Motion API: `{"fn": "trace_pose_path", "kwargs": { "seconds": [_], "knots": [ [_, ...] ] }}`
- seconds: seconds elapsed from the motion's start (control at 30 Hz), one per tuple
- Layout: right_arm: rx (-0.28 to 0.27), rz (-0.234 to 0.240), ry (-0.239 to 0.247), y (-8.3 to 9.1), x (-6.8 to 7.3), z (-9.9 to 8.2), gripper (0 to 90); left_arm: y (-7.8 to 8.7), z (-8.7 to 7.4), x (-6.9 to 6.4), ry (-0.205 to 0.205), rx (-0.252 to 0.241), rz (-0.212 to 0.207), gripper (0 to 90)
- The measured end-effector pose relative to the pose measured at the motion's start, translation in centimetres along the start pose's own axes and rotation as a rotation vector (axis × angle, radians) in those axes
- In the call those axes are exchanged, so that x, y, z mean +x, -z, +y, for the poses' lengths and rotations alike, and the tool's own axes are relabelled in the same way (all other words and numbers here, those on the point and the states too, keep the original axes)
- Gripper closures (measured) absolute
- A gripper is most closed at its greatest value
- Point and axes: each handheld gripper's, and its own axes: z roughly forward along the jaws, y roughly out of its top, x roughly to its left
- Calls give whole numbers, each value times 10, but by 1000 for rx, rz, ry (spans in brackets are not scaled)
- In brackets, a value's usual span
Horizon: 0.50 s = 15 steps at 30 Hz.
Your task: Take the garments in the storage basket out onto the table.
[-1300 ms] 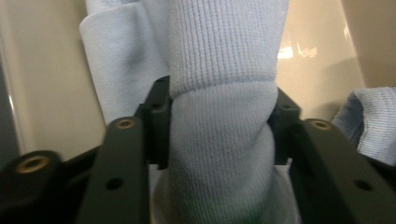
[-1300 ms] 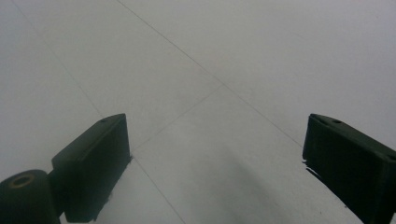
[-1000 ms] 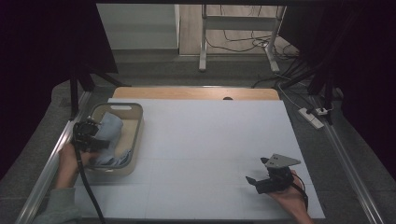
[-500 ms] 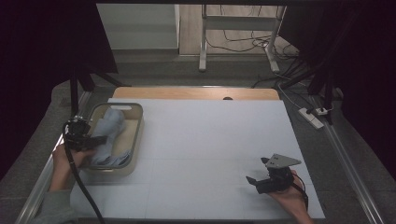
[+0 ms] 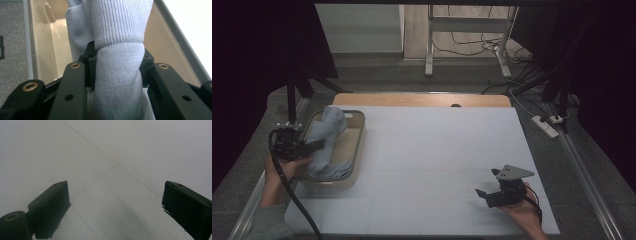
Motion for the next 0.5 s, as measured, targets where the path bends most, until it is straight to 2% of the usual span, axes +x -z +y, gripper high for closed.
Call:
{"fn": "trace_pose_path", "kwargs": {
  "seconds": [0.4,0.5],
  "knots": [
    [-8,-1,-3,1,-1,0,70,12,1,0,22,-88,-77,624],
    [-7,0,1,1,-1,0,70,13,1,0,18,-95,-88,624]
  ]
}}
